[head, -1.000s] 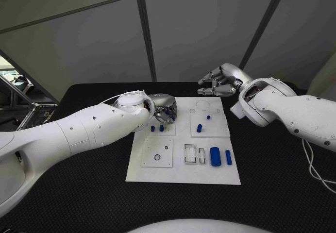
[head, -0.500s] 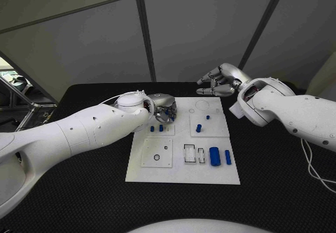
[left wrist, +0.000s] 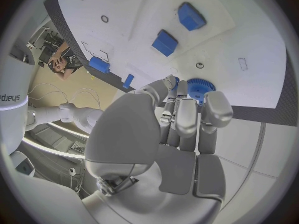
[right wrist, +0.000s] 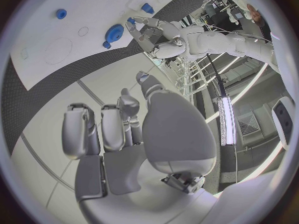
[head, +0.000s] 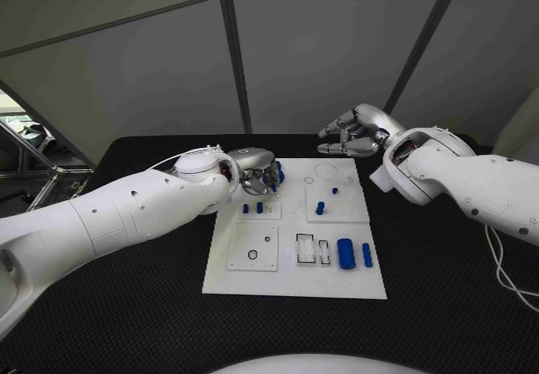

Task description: Assemble the parts on the task board

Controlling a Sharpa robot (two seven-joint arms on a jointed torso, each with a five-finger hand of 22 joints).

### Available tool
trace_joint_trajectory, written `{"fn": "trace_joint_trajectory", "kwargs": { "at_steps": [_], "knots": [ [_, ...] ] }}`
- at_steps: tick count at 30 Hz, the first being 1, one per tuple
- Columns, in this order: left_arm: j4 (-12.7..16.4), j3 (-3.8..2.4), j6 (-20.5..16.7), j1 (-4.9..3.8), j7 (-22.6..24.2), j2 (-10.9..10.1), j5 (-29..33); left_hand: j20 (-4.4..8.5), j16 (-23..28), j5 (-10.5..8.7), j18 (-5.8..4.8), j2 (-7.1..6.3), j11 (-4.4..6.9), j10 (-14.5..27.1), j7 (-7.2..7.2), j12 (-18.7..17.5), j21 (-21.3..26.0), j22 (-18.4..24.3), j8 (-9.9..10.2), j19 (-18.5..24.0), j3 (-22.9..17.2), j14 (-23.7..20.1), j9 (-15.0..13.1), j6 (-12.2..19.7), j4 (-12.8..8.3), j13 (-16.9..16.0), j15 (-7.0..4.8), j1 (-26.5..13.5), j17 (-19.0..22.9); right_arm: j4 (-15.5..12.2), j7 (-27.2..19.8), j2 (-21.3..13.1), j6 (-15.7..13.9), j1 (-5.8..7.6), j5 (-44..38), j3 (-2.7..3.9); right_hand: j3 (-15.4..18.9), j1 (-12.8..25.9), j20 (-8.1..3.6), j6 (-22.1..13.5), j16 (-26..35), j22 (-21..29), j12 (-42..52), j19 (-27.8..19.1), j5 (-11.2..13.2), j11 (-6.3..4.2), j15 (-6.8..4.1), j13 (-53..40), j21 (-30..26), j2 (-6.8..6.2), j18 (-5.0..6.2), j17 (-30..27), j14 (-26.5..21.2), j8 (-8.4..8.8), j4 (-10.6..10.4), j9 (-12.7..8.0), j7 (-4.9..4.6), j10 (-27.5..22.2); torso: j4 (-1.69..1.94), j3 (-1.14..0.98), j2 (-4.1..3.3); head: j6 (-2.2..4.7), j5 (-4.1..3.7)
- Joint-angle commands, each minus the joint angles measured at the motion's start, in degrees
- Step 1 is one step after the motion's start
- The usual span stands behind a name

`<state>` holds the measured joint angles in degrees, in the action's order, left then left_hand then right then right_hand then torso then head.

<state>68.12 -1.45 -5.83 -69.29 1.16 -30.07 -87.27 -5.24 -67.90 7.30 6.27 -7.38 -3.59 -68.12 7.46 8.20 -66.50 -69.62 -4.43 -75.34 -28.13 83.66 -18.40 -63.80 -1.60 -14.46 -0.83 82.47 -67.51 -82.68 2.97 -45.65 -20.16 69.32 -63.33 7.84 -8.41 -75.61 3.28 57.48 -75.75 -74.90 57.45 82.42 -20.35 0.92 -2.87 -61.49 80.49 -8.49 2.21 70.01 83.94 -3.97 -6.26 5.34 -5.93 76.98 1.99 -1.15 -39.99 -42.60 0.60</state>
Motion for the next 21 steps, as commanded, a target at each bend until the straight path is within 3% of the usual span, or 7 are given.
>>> {"fn": "trace_joint_trajectory", "kwargs": {
  "at_steps": [1, 5, 11, 21],
  "knots": [
    [1.33, -0.65, -1.81, -0.11, 0.53, -1.12, 1.7, 0.02, -0.37, 0.27, -0.27, -0.13, -0.02, -0.42, -0.01, 0.01, -0.33, -0.14, -0.16, -0.28, 0.21, 0.47, -0.07, -0.27, -0.24, 0.07, -0.11, -0.74, -0.05, 0.03, -0.71, -0.04, 0.0, 0.1, -0.16, 0.04, -0.25, 0.51, -0.03, 0.22, 0.03, -1.6, 0.33, -0.02, -0.37, 0.08, -0.28, -0.06, -0.07, -0.06, 1.06, 0.06, 1.77, 0.2, -0.01, 0.02, -0.04, 0.19, 0.02, 0.03, -0.04, -0.01, 0.15],
    [2.49, -1.24, -1.61, -0.08, 0.16, -2.79, 2.31, 0.02, -0.54, 0.27, -0.31, -0.12, -0.01, -0.49, -0.01, 0.0, -0.56, -0.35, -0.14, -0.41, 0.24, 0.56, -0.03, -0.36, -0.25, 0.13, -0.12, -0.86, -0.15, 0.04, -0.72, -0.11, 0.02, 0.1, -0.16, 0.04, -0.25, 0.51, -0.03, 0.22, 0.03, -1.6, 0.33, -0.02, -0.37, 0.08, -0.28, -0.06, -0.07, -0.06, 1.06, 0.06, 1.77, 0.2, -0.01, 0.02, -0.04, 0.19, 0.03, -0.04, -0.05, -0.03, 0.3],
    [2.97, -1.48, -0.05, -0.05, -0.91, -4.73, 2.55, 0.02, -0.58, 0.25, -0.34, -0.12, 0.0, -0.54, -0.01, -0.02, -0.67, -0.46, -0.12, -0.47, 0.27, 0.6, 0.0, -0.41, -0.25, 0.18, -0.12, -0.96, -0.12, -0.01, -0.67, -0.25, 0.06, 0.1, -0.16, 0.04, -0.25, 0.51, -0.03, 0.22, 0.03, -1.6, 0.33, -0.02, -0.37, 0.08, -0.28, -0.06, -0.07, -0.06, 1.06, 0.06, 1.77, 0.2, -0.01, 0.02, -0.04, 0.19, -0.02, -0.02, -0.1, -0.1, 0.47],
    [1.97, -1.51, 2.83, 0.35, -1.98, -5.26, 2.62, 0.01, -0.54, 0.11, -0.3, -0.14, -0.01, -0.58, -0.02, -0.1, -0.56, -0.39, -0.05, -0.37, 0.38, 0.62, 0.08, -0.47, -0.19, 0.31, -0.11, -1.24, 0.04, -0.04, -0.64, -0.24, 0.15, 0.1, -0.16, 0.04, -0.25, 0.51, -0.03, 0.22, 0.03, -1.6, 0.33, -0.02, -0.37, 0.08, -0.28, -0.06, -0.07, -0.06, 1.06, 0.06, 1.77, 0.2, -0.01, 0.02, -0.04, 0.19, -0.2, 0.0, -0.11, -0.26, 0.61]
  ]
}}
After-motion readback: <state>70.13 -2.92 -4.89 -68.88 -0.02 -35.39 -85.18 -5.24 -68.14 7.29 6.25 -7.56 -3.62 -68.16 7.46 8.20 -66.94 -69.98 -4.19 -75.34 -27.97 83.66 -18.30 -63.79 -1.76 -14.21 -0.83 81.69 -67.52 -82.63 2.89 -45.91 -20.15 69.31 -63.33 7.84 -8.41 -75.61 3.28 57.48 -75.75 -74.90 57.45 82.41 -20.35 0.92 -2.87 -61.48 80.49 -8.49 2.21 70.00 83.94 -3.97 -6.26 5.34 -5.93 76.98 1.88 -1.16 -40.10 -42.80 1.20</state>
